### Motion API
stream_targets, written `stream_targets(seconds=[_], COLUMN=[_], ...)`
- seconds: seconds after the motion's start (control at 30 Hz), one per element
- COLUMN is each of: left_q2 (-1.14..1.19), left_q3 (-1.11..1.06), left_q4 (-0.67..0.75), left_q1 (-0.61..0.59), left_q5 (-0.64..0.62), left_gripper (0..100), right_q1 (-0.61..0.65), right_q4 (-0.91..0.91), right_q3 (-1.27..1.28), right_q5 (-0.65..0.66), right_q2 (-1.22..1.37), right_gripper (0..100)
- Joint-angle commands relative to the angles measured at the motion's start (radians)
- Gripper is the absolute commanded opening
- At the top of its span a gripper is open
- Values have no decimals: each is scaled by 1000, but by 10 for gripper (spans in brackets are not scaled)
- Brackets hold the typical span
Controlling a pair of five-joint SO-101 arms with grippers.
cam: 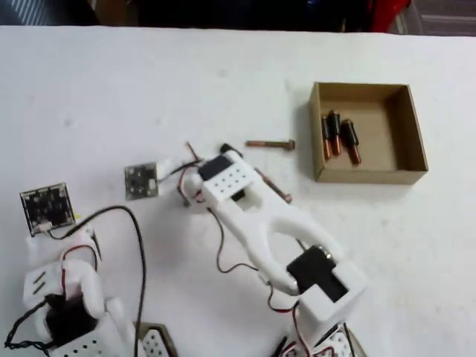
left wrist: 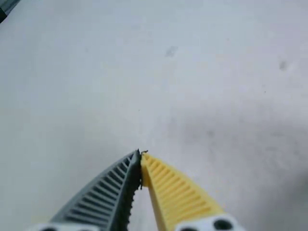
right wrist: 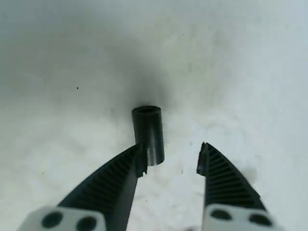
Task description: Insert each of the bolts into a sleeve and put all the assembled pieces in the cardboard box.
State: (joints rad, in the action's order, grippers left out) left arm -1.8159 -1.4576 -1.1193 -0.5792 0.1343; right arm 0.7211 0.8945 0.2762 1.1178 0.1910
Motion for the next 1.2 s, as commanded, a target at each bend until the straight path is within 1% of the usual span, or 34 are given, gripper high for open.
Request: stream_targets(seconds=[0.0, 0.13, 0.47, 0.7, 1.0, 1.17], left_q2=[-12, -12, -12, -12, -12, -12], left_q3=[8, 8, 6, 5, 5, 2], left_q4=[0, 0, 0, 2, 2, 6], left_q1=[-13, -13, -13, -12, -10, -10], left_q5=[11, 11, 11, 11, 11, 11], left_gripper=[24, 24, 24, 24, 24, 24], right_q1=[27, 45, 45, 31, -19, -31], right_q4=[-13, -13, -16, -15, -7, 67], right_q3=[-46, -46, -49, -141, -201, -216], right_q5=[21, 21, 21, 14, 14, 12], right_q2=[4, 35, 148, 213, 278, 260], right_gripper=[166, 166, 163, 158, 19, 17])
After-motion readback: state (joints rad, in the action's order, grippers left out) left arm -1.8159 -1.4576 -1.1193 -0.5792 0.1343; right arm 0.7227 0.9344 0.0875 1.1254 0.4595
